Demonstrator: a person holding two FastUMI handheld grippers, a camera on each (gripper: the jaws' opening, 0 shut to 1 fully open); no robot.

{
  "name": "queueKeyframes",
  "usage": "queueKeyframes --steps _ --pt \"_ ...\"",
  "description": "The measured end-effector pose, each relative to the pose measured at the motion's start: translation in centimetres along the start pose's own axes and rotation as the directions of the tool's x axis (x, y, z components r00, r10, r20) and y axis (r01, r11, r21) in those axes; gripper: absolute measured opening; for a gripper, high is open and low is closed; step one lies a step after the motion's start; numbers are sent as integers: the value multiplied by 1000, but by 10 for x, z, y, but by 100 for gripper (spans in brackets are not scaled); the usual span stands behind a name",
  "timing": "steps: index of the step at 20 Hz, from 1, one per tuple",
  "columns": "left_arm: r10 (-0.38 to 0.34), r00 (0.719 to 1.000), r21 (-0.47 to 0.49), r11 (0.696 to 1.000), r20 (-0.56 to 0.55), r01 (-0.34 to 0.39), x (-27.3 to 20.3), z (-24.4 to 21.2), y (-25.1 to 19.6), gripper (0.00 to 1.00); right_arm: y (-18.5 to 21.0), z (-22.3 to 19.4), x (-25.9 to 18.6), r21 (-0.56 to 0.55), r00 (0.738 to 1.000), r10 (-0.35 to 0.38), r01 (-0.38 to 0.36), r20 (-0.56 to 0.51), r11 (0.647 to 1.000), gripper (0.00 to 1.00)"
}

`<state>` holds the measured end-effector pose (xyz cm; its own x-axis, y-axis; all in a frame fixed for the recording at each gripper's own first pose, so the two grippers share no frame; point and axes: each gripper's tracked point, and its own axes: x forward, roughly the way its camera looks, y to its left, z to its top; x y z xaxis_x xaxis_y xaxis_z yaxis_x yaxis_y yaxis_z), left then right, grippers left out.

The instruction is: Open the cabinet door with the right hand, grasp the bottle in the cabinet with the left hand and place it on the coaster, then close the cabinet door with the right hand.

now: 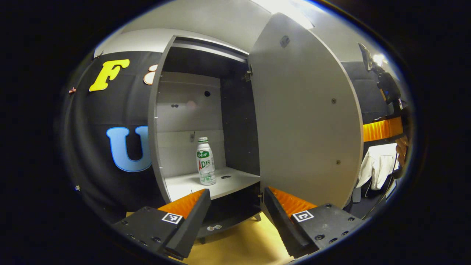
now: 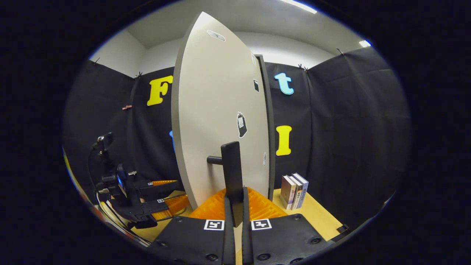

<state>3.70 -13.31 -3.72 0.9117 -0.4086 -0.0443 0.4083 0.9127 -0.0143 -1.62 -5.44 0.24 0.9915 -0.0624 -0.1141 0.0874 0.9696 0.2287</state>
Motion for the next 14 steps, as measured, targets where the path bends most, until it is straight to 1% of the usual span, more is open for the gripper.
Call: queueKeyframes --steps 3,6,8,9,10,14 --pt "-4 1000 -3 1000 -2 4 15 2 -19 93 -23 2 -3 -4 1000 -20 20 3 1000 11" --pt "5 1000 -4 1000 5 -5 27 7 -38 93 -49 -7 1 -14 998 -45 44 -42 999 11" --pt "21 1000 -2 1000 5 -21 34 8 -47 93 -64 -12 1 -65 996 -70 66 -61 996 11" --pt "31 1000 0 1000 4 -31 37 8 -50 93 -73 -9 0 -93 996 -65 60 -54 994 6" --pt "41 999 3 999 3 -41 40 9 -52 93 -75 -11 0 -91 996 -49 43 -70 995 6" --pt "109 994 3 994 -12 -109 55 7 -48 93 -86 -9 2 -78 998 4 -9 -65 997 7"
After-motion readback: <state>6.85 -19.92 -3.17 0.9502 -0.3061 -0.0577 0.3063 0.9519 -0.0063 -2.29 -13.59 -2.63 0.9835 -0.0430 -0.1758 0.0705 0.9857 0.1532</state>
